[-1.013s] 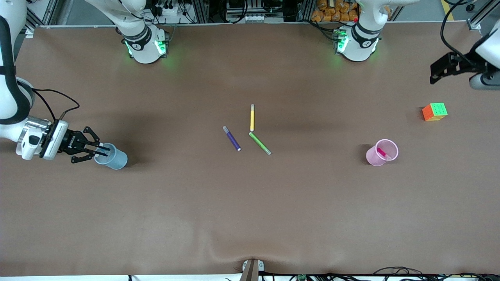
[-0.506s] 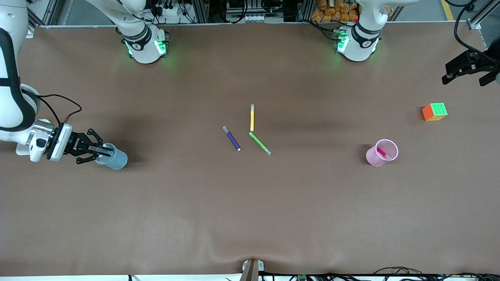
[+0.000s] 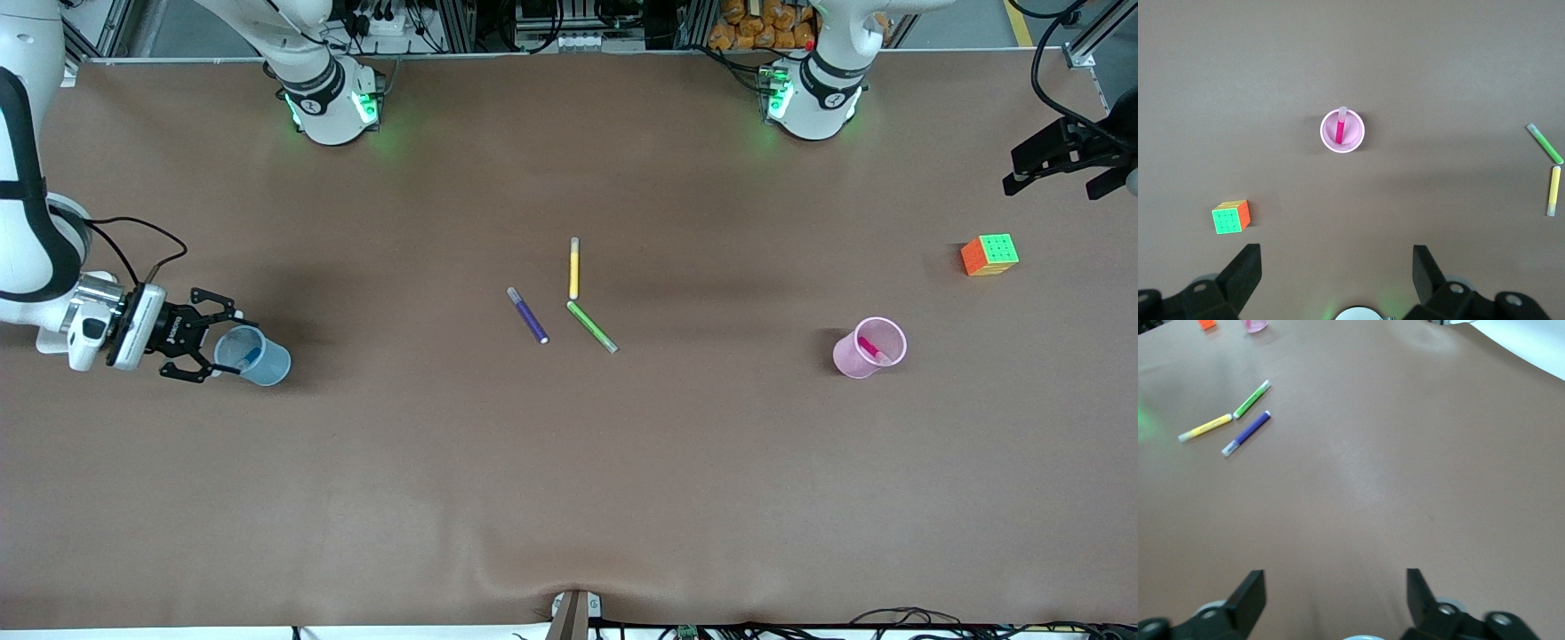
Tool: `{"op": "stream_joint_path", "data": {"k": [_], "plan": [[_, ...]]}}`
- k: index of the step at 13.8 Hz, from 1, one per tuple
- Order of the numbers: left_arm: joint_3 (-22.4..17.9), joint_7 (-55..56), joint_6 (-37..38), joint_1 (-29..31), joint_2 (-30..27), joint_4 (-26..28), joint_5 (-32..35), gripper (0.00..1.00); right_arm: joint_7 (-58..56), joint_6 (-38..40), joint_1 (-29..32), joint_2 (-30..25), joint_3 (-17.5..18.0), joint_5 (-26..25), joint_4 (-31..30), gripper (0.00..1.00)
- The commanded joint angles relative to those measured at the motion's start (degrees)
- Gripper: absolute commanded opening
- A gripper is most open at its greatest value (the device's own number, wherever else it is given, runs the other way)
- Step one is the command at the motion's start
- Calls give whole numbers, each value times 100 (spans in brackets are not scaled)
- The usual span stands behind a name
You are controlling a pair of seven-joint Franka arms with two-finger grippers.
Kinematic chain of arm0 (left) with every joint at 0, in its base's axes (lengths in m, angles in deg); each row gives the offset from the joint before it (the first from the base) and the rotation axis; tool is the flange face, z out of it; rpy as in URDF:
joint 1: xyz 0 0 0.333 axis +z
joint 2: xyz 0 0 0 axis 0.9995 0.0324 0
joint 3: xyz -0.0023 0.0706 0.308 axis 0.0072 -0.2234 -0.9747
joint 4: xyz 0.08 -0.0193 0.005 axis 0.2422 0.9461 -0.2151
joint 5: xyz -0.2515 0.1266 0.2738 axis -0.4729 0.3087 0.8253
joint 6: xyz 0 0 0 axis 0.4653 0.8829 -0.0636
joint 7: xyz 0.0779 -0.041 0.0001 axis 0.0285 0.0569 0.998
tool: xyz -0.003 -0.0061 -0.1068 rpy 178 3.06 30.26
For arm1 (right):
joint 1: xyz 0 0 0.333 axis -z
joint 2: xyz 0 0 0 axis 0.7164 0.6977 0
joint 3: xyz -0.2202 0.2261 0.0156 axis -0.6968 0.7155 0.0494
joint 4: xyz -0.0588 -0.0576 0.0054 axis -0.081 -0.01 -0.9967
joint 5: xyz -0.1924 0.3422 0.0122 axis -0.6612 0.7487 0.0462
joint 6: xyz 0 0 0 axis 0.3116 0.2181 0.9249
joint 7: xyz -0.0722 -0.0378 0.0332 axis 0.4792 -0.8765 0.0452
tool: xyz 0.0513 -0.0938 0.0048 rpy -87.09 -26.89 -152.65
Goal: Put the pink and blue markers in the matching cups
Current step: 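Open the right gripper to drop the blue marker into the blue cup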
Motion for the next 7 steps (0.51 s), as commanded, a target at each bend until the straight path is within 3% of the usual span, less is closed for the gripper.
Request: {"op": "stream_joint_path", "data": {"k": [1,7], "plan": [[14,47,-50,0,-29,41,57,100,531,10,30,-78,79,-46,134,100],[146,38,-50,0,-3,-38,39,100,2235,27,-216,-438,97,-1222,372,100]]}}
